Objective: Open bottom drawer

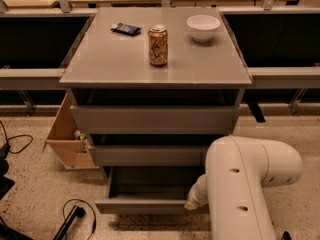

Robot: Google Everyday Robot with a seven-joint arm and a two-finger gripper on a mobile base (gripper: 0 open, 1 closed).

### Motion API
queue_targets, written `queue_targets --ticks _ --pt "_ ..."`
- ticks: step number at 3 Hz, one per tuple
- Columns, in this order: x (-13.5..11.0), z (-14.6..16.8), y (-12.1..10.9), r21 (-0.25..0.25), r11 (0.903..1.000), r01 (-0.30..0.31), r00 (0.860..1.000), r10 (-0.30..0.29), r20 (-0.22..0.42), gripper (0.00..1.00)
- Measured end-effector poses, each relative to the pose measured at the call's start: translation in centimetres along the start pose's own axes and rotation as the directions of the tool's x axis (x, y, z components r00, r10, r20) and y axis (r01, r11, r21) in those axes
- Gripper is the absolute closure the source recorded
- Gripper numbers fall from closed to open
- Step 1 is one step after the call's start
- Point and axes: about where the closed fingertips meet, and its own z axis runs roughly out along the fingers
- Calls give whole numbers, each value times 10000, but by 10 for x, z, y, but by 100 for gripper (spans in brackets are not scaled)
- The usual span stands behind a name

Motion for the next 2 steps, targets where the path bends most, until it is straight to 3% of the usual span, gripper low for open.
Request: queue_targets --ticks 1,2 --pt "9 -3 14 -21 9994 -353 9993 353 -127 100" --pt "4 -7 11 136 9987 -494 9987 496 -154 100"
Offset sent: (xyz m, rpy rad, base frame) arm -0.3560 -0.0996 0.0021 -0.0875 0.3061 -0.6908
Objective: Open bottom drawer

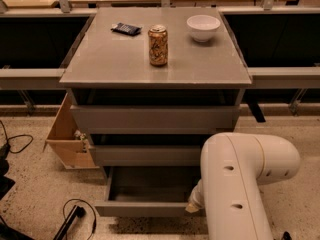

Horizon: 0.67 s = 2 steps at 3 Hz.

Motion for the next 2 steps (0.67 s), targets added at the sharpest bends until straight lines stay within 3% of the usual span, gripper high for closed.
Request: queue_targets --ticks 2 --pt "12 -2 14 -37 9994 -350 9993 349 -115 100"
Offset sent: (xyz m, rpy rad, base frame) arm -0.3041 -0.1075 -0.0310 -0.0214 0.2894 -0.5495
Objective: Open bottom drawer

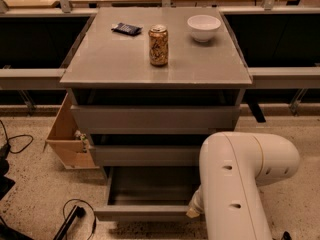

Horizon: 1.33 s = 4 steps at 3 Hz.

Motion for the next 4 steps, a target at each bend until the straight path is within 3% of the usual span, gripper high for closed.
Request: queue_targets --ticks 1,4 --pt "0 0 0 -1 10000 0 10000 0 0 85" --pt "0 0 0 -2 10000 0 10000 0 0 15"
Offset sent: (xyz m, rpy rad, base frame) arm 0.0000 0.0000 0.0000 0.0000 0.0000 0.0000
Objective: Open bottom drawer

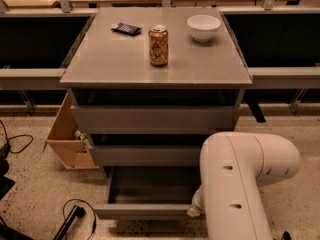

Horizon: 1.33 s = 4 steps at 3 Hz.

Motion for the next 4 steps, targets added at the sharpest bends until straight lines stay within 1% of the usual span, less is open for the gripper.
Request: queue_targets --ticks 1,2,3,4 --pt "0 0 0 -1 10000 0 10000 0 0 0" --pt "1 2 4 -34 10000 20 10000 -20 27 0" --pt "12 8 29 -348 9992 220 9998 -221 -15 19" --pt "34 9 70 -881 9956 329 9991 -352 -240 42"
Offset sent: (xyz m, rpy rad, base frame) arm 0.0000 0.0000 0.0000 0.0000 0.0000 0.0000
